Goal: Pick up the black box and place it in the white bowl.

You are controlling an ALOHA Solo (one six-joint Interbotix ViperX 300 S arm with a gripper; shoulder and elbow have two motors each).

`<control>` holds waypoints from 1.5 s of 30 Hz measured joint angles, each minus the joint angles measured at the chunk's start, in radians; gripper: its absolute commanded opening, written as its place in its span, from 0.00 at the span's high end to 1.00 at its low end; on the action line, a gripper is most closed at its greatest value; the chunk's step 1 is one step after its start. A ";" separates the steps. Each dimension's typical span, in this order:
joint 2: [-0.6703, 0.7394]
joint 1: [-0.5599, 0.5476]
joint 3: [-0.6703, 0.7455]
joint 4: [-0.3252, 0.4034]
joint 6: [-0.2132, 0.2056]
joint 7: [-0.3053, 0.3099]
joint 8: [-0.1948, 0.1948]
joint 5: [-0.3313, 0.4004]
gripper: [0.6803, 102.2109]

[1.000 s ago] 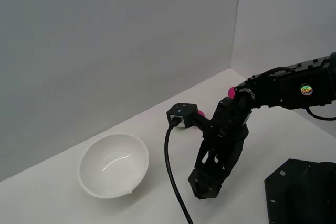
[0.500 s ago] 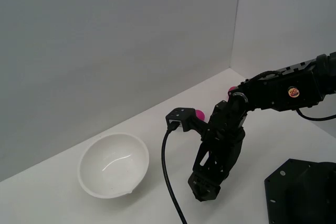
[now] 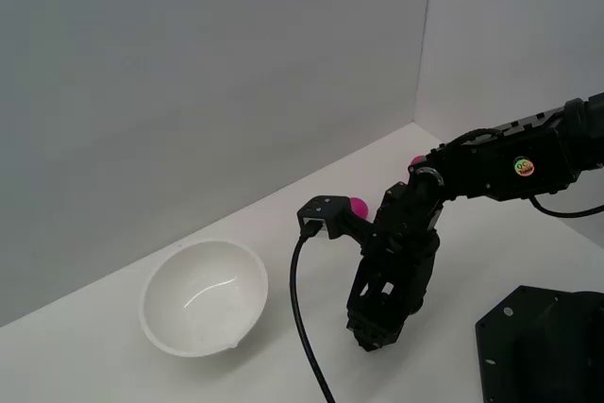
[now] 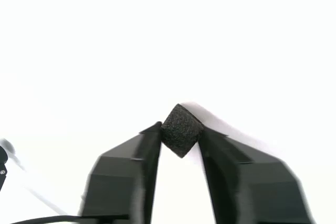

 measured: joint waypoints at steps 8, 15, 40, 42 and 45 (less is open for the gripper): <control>0.032 0.000 0.034 0.000 0.000 0.000 0.008 0.000 0.98; 0.052 0.005 0.052 -0.002 0.011 0.006 0.005 -0.003 0.98; 0.242 0.199 0.245 -0.144 0.189 0.172 0.014 -0.141 0.98; 0.255 0.209 0.258 -0.156 0.196 0.181 0.009 -0.153 0.98; 0.273 0.210 0.278 -0.167 0.207 0.198 0.003 -0.166 0.98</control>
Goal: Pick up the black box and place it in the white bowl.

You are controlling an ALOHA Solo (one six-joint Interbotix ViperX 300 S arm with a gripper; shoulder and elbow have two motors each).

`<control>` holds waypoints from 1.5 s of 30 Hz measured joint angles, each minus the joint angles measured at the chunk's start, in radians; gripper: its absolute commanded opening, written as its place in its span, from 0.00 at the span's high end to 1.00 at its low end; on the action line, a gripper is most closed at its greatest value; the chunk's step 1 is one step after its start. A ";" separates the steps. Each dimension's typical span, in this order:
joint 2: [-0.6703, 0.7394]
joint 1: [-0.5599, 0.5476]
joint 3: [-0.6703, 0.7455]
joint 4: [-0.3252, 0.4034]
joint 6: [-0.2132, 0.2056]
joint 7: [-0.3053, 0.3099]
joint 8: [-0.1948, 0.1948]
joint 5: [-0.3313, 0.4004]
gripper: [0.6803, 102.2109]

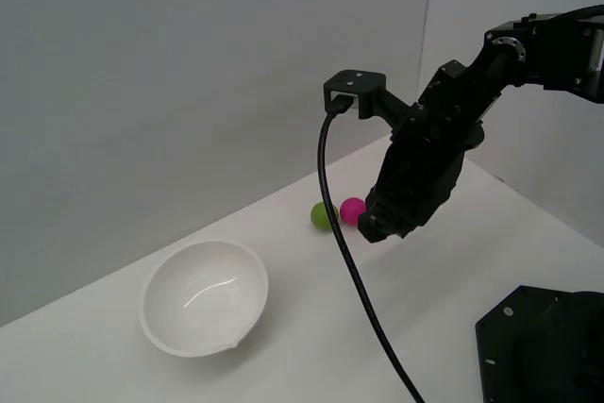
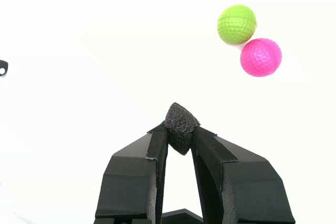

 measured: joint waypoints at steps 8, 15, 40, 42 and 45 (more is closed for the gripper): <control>0.017 0.014 0.017 -0.077 0.018 0.028 0.009 -0.078 0.98; 0.011 -0.003 0.011 -0.147 0.018 0.029 0.000 -0.150 0.98; -0.189 -0.222 -0.189 -0.255 -0.020 -0.089 -0.032 -0.253 0.98; -0.207 -0.235 -0.209 -0.262 -0.029 -0.106 -0.034 -0.259 0.98; -0.241 -0.258 -0.245 -0.282 -0.038 -0.132 -0.034 -0.281 0.98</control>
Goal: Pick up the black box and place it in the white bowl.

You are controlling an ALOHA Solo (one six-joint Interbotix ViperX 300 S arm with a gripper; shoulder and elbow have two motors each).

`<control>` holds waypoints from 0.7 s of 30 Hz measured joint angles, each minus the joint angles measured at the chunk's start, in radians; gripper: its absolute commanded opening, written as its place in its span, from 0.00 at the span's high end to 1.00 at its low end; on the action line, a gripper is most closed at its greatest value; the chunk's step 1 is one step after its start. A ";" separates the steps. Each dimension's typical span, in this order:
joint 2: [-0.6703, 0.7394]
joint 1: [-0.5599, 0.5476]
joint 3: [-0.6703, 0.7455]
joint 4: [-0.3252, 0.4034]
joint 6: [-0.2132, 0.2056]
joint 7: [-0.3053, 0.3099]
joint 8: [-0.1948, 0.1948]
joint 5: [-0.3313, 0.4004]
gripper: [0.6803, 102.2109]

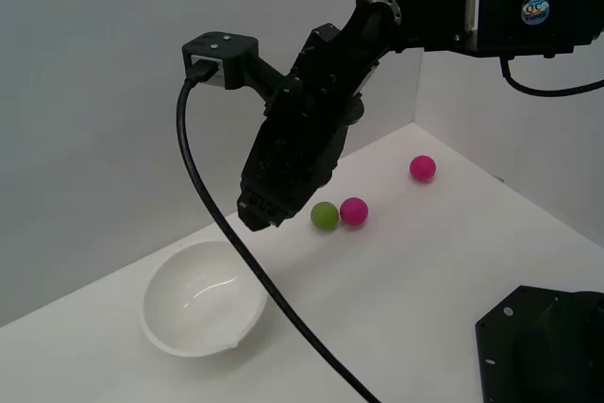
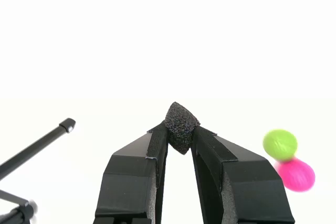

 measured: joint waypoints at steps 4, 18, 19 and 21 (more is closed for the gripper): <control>-0.052 -0.032 -0.051 -0.032 -0.003 -0.018 0.000 -0.034 0.98; -0.169 -0.094 -0.164 -0.080 -0.018 -0.087 0.000 -0.084 0.98; -0.173 -0.094 -0.170 -0.080 -0.018 -0.091 0.002 -0.084 0.98; -0.176 -0.095 -0.172 -0.080 -0.020 -0.094 0.000 -0.084 0.98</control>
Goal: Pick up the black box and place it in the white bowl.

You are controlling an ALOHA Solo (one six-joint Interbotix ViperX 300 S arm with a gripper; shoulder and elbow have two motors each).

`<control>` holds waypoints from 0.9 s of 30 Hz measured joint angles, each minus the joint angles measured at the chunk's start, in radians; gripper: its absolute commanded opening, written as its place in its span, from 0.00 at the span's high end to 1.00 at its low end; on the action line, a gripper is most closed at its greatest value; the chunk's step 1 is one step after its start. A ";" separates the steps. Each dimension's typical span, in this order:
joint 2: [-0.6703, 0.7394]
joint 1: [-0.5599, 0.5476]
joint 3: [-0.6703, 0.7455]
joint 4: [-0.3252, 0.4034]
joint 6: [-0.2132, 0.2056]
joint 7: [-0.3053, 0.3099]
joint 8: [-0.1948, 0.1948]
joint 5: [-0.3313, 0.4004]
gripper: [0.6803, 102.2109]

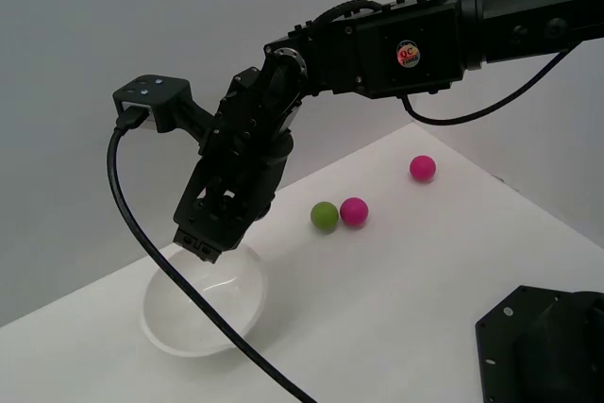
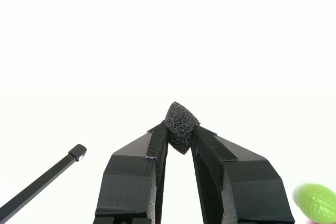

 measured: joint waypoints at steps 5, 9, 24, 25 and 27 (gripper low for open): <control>-0.017 0.000 -0.020 0.000 0.000 0.000 0.000 0.000 0.89; -0.018 0.002 -0.023 0.000 0.000 -0.014 0.002 0.000 0.79; -0.041 0.000 -0.046 0.000 0.000 -0.018 0.000 0.000 0.03; -0.041 0.000 -0.046 0.000 0.000 -0.018 0.002 0.000 0.03; -0.041 0.000 -0.046 0.000 0.000 -0.018 0.002 0.000 0.03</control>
